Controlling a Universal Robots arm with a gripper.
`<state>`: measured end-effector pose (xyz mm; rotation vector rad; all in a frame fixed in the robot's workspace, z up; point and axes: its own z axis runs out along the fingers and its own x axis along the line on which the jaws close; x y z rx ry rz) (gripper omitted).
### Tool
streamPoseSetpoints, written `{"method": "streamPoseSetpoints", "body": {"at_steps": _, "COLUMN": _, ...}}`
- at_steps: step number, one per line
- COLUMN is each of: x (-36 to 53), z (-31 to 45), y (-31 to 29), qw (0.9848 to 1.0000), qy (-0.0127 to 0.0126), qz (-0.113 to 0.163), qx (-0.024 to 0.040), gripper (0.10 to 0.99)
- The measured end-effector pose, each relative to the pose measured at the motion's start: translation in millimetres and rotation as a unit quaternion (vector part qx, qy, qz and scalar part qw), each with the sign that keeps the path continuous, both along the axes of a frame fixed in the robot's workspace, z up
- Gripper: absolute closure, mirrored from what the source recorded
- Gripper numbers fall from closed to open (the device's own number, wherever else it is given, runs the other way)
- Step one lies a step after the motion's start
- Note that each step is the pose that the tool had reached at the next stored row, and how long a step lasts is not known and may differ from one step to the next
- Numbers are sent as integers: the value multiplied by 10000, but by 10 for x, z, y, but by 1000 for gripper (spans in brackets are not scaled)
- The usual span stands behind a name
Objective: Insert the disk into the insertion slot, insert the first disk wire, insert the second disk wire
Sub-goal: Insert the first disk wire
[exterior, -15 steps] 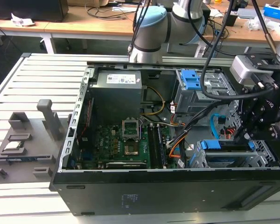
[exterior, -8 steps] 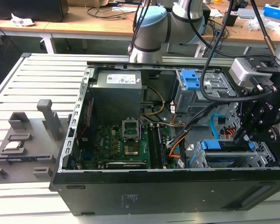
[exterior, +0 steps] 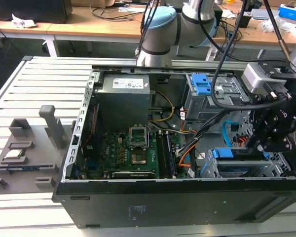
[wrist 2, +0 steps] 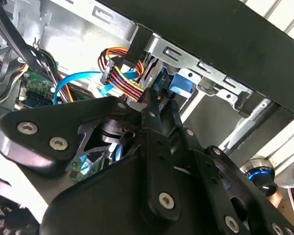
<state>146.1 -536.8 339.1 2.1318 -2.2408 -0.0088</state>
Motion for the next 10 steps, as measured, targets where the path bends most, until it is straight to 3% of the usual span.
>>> {"method": "streamPoseSetpoints", "body": {"at_steps": 2, "x": 0, "z": 167, "y": 9, "qw": 10000, "qy": 0, "qz": 0, "qx": 0, "gripper": 843}}
{"method": "streamPoseSetpoints", "body": {"at_steps": 5, "x": 1, "z": 287, "y": 29, "qw": 10000, "qy": 0, "qz": 1, "qx": 0, "gripper": 859}}
{"method": "streamPoseSetpoints", "body": {"at_steps": 6, "x": 1, "z": 326, "y": 29, "qw": 10000, "qy": 0, "qz": 1, "qx": -1, "gripper": 980}}
{"method": "streamPoseSetpoints", "body": {"at_steps": 7, "x": 1, "z": 379, "y": 29, "qw": 10000, "qy": 0, "qz": 1, "qx": 0, "gripper": 980}}
{"method": "streamPoseSetpoints", "body": {"at_steps": 10, "x": 1, "z": 402, "y": 29, "qw": 10000, "qy": 0, "qz": 1, "qx": 1, "gripper": 980}}
